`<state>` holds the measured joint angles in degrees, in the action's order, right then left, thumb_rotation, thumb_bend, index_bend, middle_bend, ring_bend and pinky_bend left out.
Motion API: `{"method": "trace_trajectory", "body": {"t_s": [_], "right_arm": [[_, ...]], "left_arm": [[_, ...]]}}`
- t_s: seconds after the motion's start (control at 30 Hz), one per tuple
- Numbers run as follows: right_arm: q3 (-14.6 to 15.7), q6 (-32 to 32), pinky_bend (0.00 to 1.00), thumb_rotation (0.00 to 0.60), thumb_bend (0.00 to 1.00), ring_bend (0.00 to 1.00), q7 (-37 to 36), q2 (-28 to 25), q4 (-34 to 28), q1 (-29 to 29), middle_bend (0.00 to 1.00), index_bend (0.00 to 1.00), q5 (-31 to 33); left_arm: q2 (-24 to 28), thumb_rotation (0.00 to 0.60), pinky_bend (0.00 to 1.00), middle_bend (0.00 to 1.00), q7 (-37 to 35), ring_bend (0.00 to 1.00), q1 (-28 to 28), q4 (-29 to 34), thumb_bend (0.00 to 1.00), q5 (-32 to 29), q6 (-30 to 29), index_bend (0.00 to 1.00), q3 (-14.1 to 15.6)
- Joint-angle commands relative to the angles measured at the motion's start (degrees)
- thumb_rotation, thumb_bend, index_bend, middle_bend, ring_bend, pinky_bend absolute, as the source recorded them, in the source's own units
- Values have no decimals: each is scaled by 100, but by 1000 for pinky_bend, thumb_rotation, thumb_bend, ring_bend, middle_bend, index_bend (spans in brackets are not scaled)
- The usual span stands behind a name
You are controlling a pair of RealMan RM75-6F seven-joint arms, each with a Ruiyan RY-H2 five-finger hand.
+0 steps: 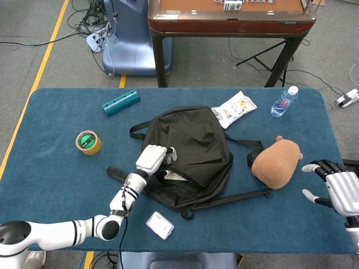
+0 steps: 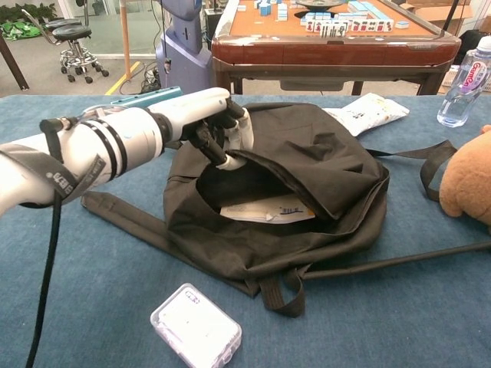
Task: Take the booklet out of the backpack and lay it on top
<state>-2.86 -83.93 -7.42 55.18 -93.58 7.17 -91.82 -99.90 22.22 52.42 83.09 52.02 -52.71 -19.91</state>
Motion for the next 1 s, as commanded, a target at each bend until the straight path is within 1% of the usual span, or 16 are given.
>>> {"method": "trace_trajectory", "body": {"t_s": [0.03, 0.13, 0.23, 0.33, 0.4, 0.47, 0.53, 0.67, 0.8, 0.9, 1.0], "right_arm": [[50, 127, 327, 600, 132, 262, 23, 17, -29, 90, 342, 371, -108], [119, 337, 327, 600, 132, 262, 73, 42, -55, 245, 342, 371, -305], [191, 585, 327, 600, 132, 262, 149, 110, -95, 465, 342, 371, -586], [257, 948, 328, 600, 150, 262, 205, 213, -169, 755, 342, 371, -846], [286, 1221, 328, 600, 164, 262, 217, 302, -205, 976, 342, 371, -995], [300, 1593, 328, 600, 171, 262, 180, 419, -220, 1282, 342, 371, -1145], [249, 1961, 328, 600, 177, 262, 129, 598, -192, 1593, 342, 371, -1165], [91, 2581, 329, 600, 202, 262, 117, 1032, -97, 2124, 342, 371, -1043], [-108, 2939, 329, 600, 207, 262, 100, 1613, 170, 2593, 342, 371, -924], [-212, 3134, 330, 600, 207, 262, 36, 1946, 423, 2862, 343, 371, -817], [-281, 3282, 331, 600, 208, 262, 171, 2375, 865, 3129, 344, 371, -766]], "left_arm": [[-173, 600, 373, 653, 187, 636, 93, -138, 374, -437, -315, 742, -241], [-215, 600, 410, 676, 302, 649, 171, -143, 375, -869, -515, 760, -505], [-151, 600, 431, 683, 365, 649, 218, -45, 375, -1250, -672, 763, -756], [-63, 600, 446, 684, 560, 649, 285, 10, 375, -1545, -850, 762, -891], [-25, 600, 467, 687, 655, 649, 317, 24, 375, -1651, -958, 754, -929], [7, 600, 503, 689, 676, 649, 324, 73, 375, -1789, -1040, 719, -984], [36, 600, 522, 689, 670, 649, 318, 158, 375, -1974, -1099, 694, -1051], [107, 600, 525, 689, 771, 649, 336, 304, 374, -2235, -1194, 683, -1074], [184, 600, 525, 689, 832, 649, 344, 400, 375, -2389, -1236, 670, -1037], [228, 600, 526, 689, 817, 649, 329, 409, 374, -2472, -1251, 665, -1020], [276, 600, 526, 689, 777, 650, 321, 404, 374, -2580, -1273, 664, -1047]]}}
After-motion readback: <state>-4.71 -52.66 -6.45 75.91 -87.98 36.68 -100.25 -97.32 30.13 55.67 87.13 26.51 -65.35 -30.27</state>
